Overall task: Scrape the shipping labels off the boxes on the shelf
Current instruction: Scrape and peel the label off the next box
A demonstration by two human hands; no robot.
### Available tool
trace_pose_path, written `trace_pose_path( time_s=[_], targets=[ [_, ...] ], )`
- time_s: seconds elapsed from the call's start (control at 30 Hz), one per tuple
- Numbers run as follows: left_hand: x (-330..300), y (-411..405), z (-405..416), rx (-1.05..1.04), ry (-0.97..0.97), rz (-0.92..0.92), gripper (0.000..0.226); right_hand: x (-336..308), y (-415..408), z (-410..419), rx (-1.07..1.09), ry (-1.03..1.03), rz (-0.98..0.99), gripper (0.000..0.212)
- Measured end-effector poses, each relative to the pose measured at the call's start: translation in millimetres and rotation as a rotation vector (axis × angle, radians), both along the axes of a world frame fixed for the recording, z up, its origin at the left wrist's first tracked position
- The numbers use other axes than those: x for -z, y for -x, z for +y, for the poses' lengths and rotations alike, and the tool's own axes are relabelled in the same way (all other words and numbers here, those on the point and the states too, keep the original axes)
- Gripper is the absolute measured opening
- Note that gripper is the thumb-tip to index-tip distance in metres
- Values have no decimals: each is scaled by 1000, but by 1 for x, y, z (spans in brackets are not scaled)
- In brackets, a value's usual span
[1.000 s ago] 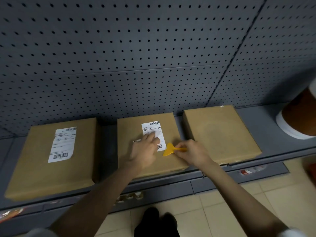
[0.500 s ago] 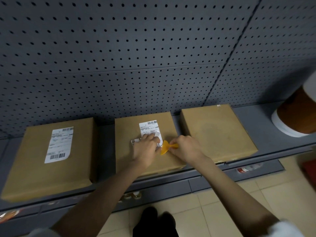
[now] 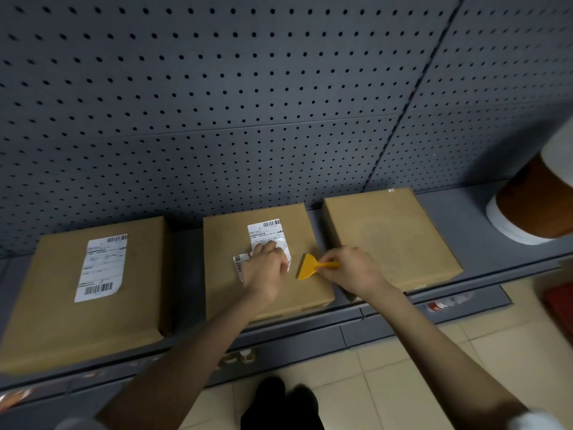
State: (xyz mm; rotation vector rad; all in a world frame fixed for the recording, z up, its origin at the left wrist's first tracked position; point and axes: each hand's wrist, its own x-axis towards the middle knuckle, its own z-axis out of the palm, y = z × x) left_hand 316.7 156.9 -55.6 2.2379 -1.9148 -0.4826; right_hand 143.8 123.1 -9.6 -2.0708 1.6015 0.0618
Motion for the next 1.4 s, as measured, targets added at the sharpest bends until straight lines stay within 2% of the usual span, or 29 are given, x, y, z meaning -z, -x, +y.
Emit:
trace_pose_path(
  time_s=[0.27,0.43,0.67,0.87,1.07,1.17,1.23,1.4],
  targets=[
    [-2,-5,0,-5,-21,27,18,20,-26,8,32,-30,-48,25],
    [-13,-8,-3,-46,-15,76,20,15,0,-1,49,-89,-39,22],
    [-20,-9,-1,-60,-24,97,20,28,-39,9,-1,-6,-87,28],
    [-18,-10,0,-47,-48,71,17,22,-14,-3,70,-35,-63,24],
    [-16,-10,0,-57,-37,65,17,30,-37,-2,50,2,-95,27],
    [-15,-9,0,-53,-64,131,22,31,-30,-3,75,-20,-112,26],
    [-12,-7,2,-28,-38,118,26,31,-30,-3,72,-14,-116,27],
    [-5,-5,4,-2,40,67,16,30,-32,0,50,7,-117,27]
  ],
)
